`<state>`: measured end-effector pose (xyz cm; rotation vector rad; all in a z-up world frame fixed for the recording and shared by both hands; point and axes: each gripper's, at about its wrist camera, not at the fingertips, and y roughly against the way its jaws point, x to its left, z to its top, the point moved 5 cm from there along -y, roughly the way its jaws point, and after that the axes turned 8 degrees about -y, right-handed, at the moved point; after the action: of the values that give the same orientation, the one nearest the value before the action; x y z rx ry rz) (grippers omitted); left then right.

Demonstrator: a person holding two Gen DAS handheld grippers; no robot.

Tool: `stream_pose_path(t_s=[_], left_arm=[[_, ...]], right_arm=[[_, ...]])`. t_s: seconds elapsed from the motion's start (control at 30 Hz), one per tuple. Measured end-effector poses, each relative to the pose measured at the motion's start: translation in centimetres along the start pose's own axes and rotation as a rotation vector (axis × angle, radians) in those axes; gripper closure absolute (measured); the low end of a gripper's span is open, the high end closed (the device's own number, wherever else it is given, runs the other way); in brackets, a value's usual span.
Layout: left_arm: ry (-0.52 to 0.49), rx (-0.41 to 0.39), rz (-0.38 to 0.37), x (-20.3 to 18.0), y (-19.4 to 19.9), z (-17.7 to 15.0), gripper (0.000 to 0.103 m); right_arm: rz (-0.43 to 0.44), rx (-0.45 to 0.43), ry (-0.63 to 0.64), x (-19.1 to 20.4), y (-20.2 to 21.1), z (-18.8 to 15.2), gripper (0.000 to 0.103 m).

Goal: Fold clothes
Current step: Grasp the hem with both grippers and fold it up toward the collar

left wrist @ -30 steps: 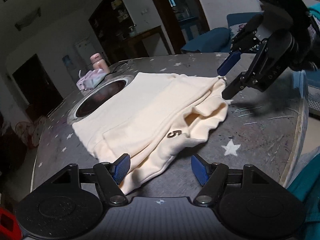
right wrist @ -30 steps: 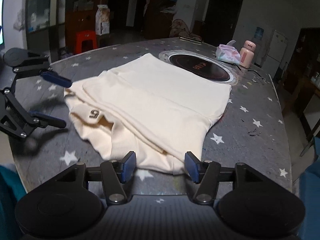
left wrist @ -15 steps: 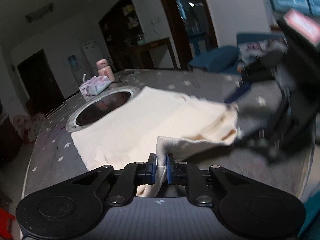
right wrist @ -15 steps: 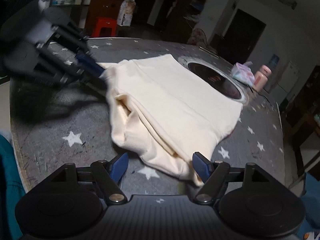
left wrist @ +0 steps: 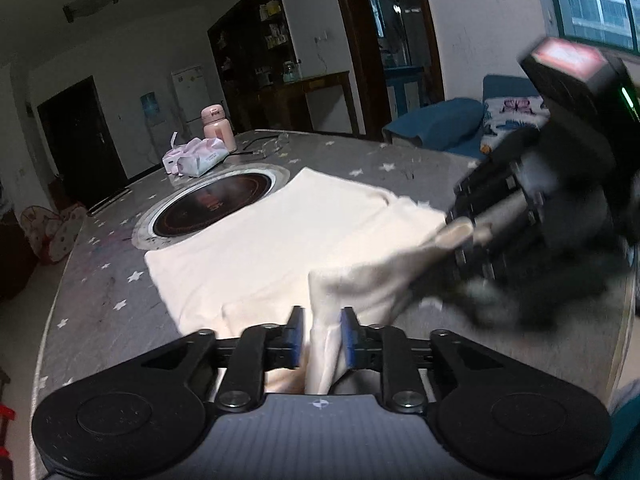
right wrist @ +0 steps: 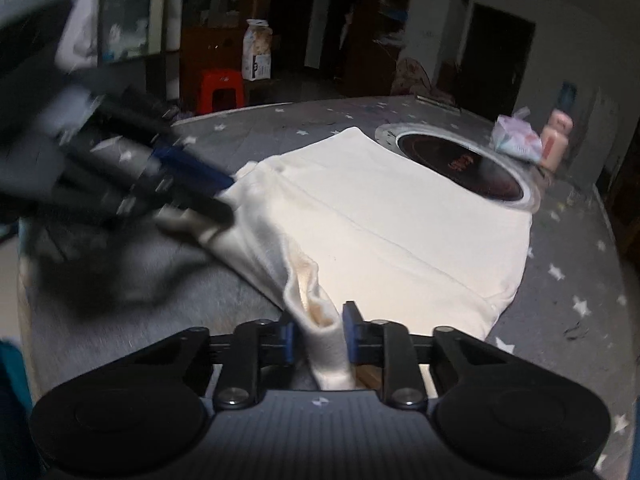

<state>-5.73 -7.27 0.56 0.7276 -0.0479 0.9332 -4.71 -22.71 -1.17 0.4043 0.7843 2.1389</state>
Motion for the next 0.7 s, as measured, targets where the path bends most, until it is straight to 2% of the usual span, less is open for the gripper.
stream_pose_path(t_s=[0.07,0.33,0.37,0.4,0.5,0.7], left_arm=[[-0.026,0.009,0.031,-0.3,0.3,-0.7,0.058],[-0.095,0.045,0.064,-0.5,-0.1,-2.5,0.058],[-0.099,0.047,0.065,-0.4,-0.1,-2.6,0.061],[-0.104,0.049,0.066,-0.3,-0.2,-2.7,0.071],[-0.116,0.054,0.068,-0.1,-0.3,-3.1,0.090],[-0.089,0.040,0.027,-0.2,2.8,-3.0,0.093]], right_arm=[[0.014,0.000,-0.039,-0.5,0.2,0.5,0.088],[0.016,-0.020,-0.093,-1.2,0.6,2.1,0.089],[0.014,-0.021,-0.093,-1.2,0.6,2.1,0.089],[0.011,-0.021,-0.093,-1.1,0.6,2.1,0.089],[0.001,-0.022,-0.090,-0.9,0.6,2.0,0.091],[0.002,-0.060,-0.070,0.2,1.8,1.9,0.093]])
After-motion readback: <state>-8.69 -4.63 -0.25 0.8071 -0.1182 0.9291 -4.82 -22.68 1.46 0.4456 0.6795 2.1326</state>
